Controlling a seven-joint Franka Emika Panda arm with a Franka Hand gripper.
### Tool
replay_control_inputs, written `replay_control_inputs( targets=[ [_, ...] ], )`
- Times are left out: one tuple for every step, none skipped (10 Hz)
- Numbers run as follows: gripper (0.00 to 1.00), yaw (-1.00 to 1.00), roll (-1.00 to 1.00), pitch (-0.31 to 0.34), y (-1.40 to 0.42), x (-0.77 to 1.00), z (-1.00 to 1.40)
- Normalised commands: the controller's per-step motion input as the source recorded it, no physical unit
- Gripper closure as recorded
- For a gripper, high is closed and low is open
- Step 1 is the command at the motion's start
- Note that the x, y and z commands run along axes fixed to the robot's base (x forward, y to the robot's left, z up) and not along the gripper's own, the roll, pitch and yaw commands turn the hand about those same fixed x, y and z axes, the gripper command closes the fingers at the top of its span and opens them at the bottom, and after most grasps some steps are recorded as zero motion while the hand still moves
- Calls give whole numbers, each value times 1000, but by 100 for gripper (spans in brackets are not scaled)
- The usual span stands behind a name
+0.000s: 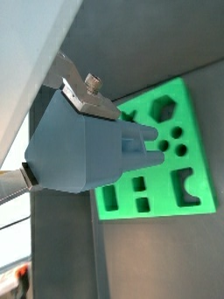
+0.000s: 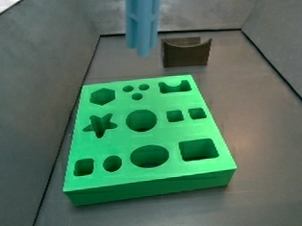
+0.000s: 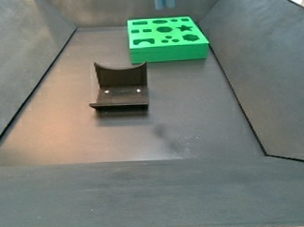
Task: Pick up the 3 prong object. Move up. Move to above the board. Insert the 3 prong object.
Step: Insert the 3 prong object.
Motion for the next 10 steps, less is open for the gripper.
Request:
replay_control_inputs(
  targets=[
    [100,-363,30,0,126,0,-263],
    [100,-131,61,0,100,-20,-237],
    [100,-91,31,-64,37,-69,-471],
    [100,-46,1,-103,0,-51,-546],
    [100,-31,-34,-71,0,-11,-283],
    [100,-17,-70,-64,0,0,-260],
    [100,0,-3,-20,51,0,-231],
    [100,0,-86,-36,17,0,-226],
    [100,0,-130,-67,11,-57,-266],
    [100,0,-130,-51,20,-20,-151]
  ],
)
